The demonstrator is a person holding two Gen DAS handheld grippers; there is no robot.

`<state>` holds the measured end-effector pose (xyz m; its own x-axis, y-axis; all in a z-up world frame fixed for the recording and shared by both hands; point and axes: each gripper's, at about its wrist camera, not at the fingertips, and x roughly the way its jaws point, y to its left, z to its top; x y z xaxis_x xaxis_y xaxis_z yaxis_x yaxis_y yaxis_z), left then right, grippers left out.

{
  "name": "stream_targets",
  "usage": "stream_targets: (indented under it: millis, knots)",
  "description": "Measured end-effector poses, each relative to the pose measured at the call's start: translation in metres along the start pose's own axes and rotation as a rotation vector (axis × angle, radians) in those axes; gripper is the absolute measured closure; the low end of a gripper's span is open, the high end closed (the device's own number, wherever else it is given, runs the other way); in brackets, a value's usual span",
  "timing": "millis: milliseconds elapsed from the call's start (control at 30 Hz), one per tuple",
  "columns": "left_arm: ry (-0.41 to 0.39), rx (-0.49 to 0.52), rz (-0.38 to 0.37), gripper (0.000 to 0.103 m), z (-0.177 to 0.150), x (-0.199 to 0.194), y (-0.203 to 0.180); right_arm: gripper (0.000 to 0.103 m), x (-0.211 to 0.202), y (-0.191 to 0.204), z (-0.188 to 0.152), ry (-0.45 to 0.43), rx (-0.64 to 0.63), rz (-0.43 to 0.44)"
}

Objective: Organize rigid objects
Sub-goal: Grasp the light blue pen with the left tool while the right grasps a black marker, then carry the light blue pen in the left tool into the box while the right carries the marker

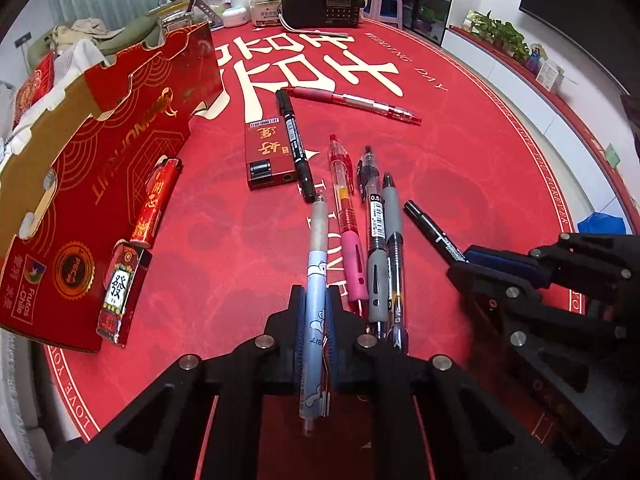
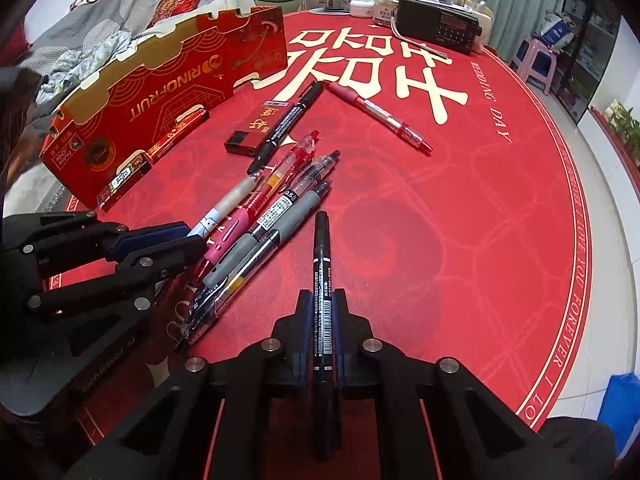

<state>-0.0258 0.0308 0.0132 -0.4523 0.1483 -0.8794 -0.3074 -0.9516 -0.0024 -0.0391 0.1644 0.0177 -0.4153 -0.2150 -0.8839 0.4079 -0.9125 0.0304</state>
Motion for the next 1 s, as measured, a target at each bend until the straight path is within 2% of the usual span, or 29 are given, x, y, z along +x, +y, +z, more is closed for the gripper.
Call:
stream_targets:
  millis: [233, 400, 600, 767, 1000]
  knots:
    - [-0.020, -0.071, -0.013, 0.093, -0.015, -0.008, 0.003, 0.093, -0.004, -0.017, -0.005, -0.006, 0.089, 0.049]
    - [-0.021, -0.053, 0.009, 0.093, -0.015, -0.008, 0.000, 0.093, -0.005, -0.015, -0.005, -0.008, 0.083, 0.044]
    - [-0.034, -0.089, -0.021, 0.093, -0.016, -0.009, 0.005, 0.093, -0.005, -0.016, -0.005, -0.015, 0.091, 0.047]
    - [-0.027, -0.049, 0.024, 0.093, -0.016, -0.008, -0.002, 0.093, -0.004, -0.007, -0.006, -0.013, 0.022, -0.006]
    - [-0.006, -0.020, 0.040, 0.093, -0.013, -0.007, -0.005, 0.093, -0.002, 0.007, -0.005, 0.008, -0.071, -0.086]
